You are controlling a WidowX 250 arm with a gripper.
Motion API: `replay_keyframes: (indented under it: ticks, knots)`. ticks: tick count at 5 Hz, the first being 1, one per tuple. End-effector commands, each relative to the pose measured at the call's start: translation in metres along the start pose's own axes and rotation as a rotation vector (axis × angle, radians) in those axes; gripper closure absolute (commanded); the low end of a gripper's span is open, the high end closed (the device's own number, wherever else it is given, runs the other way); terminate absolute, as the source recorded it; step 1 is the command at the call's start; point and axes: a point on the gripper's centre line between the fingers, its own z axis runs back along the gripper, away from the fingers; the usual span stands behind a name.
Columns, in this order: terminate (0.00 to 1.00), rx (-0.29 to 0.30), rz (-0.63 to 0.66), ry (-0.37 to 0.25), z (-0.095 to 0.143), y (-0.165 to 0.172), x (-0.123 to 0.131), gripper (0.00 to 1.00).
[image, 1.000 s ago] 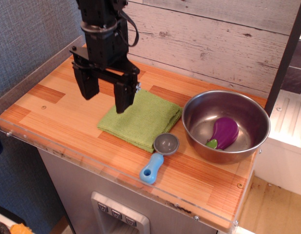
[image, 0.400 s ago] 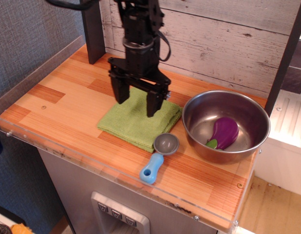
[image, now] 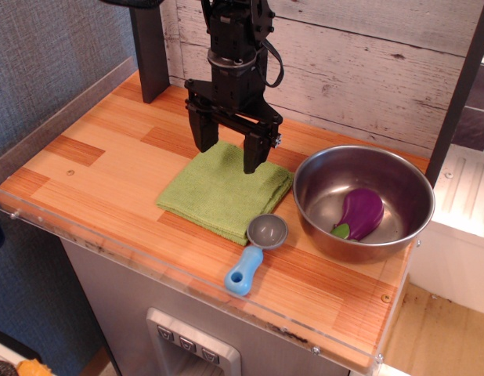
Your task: Move towel to left side of table
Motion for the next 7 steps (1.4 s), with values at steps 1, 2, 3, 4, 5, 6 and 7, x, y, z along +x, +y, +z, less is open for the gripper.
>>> replay_keyframes:
  ticks: [1, 2, 3, 4, 5, 6, 7]
  knots:
    - [0.00, 0.005, 0.007, -0.013, 0.007, 0.003, -0.018, 0.00]
    - [0.00, -0.009, 0.018, -0.006, -0.002, 0.003, -0.025, 0.00]
    - [0.00, -0.002, 0.030, -0.008, -0.016, 0.003, -0.021, 0.00]
    - [0.00, 0.002, 0.030, 0.003, -0.034, 0.002, -0.014, 0.00]
    - [0.00, -0.011, 0.045, 0.046, -0.052, 0.002, -0.025, 0.00]
    - [0.00, -0.023, 0.057, 0.066, -0.058, 0.007, -0.039, 0.00]
    - [0.00, -0.015, 0.096, 0.066, -0.054, 0.027, -0.057, 0.00]
